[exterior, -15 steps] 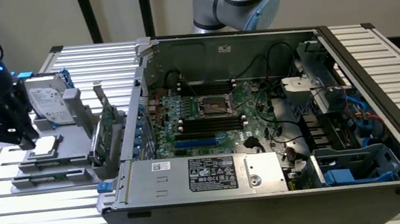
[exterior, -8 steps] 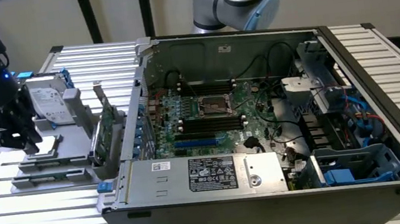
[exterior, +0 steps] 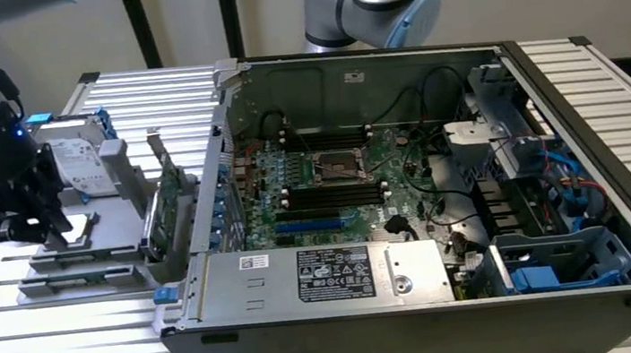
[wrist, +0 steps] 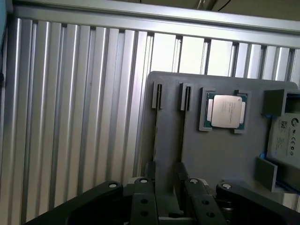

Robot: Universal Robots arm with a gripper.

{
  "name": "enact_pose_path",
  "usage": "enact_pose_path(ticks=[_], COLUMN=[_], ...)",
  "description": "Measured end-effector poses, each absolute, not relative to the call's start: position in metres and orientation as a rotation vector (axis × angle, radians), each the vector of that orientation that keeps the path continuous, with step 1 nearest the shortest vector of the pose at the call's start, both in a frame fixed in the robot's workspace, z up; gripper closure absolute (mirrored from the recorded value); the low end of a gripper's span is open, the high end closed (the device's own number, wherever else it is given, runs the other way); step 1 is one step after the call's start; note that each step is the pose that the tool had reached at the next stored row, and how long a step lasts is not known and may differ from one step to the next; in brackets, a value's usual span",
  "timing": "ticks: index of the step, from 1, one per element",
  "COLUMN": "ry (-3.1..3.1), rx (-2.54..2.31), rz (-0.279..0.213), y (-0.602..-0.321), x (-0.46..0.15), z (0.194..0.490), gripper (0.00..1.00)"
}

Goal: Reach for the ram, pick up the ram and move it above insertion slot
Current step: 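Pick up the ram and move it above insertion slot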

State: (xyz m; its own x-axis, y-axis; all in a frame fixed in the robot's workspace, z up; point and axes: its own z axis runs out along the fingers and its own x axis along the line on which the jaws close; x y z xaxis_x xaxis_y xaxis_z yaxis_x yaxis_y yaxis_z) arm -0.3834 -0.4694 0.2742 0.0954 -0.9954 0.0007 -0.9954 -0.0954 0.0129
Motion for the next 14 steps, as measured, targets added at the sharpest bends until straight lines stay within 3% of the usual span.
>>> enact_pose_path(ticks=[14], ry=[-2.152], rx=[2.275], rz=[-0.013], y=[-0.469], x=[-0.39], z=[0.249], gripper=[0.69])
